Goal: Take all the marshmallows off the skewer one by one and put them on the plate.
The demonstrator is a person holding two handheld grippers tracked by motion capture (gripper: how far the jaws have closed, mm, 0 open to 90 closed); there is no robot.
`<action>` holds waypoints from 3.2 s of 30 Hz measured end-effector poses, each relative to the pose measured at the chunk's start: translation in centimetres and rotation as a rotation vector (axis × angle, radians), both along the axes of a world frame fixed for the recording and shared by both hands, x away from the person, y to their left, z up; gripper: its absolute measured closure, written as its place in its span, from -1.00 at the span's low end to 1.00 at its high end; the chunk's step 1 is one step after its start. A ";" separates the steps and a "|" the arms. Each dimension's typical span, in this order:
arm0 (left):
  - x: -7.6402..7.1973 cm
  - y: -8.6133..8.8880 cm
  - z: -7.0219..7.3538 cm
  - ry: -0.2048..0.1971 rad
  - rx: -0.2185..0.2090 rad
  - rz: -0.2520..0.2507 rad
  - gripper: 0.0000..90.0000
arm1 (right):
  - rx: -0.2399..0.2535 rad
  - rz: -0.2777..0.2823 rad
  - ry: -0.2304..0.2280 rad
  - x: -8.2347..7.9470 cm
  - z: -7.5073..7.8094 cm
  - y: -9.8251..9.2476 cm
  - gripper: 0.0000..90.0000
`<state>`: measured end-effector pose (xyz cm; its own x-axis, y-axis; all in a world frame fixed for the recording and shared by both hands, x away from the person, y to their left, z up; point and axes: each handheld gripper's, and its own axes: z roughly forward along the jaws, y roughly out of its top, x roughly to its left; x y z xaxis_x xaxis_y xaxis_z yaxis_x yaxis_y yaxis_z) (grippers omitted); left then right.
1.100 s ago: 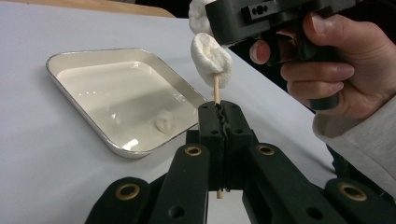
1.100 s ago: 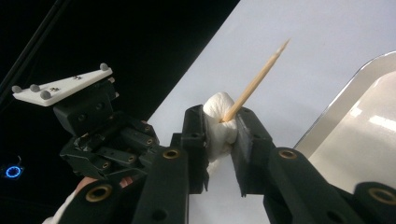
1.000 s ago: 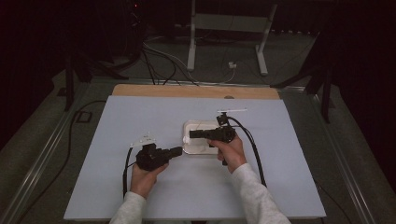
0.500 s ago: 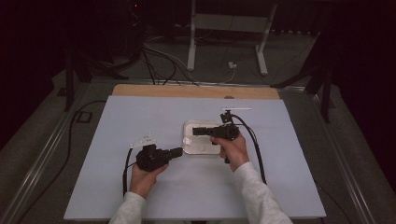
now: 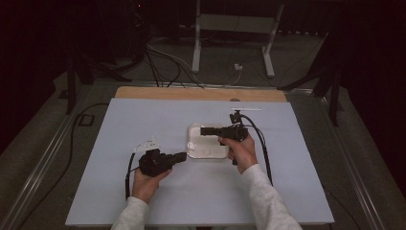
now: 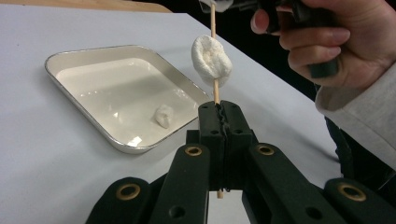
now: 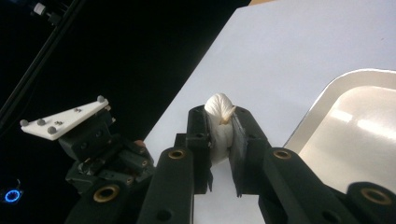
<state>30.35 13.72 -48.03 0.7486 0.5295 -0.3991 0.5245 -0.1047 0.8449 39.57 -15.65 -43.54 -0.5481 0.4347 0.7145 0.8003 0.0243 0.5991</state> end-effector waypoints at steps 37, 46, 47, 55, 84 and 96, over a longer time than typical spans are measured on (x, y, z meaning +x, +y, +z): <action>0.2 1.0 -0.2 0.034 -0.043 0.076 1.00 | -0.383 -0.108 -0.147 0.3 -2.2 -0.8 0.74; 0.2 0.9 -0.2 0.033 -0.044 0.077 1.00 | -0.437 -0.109 -0.129 0.3 -3.9 -0.5 0.73; 0.2 0.9 -0.2 0.034 -0.044 0.076 1.00 | -0.444 -0.110 -0.129 0.3 -4.0 -0.4 0.73; 0.2 0.9 -0.2 0.034 -0.044 0.078 1.00 | -0.490 -0.124 -0.078 0.5 -5.4 -0.4 0.27; 0.2 0.8 -0.2 0.034 -0.059 0.078 1.00 | -0.254 -0.104 -0.179 -1.0 -1.4 -0.7 -0.98; 0.1 0.5 -0.1 0.030 -0.069 0.066 1.00 | -0.153 0.018 -0.165 -1.8 0.0 1.6 -0.84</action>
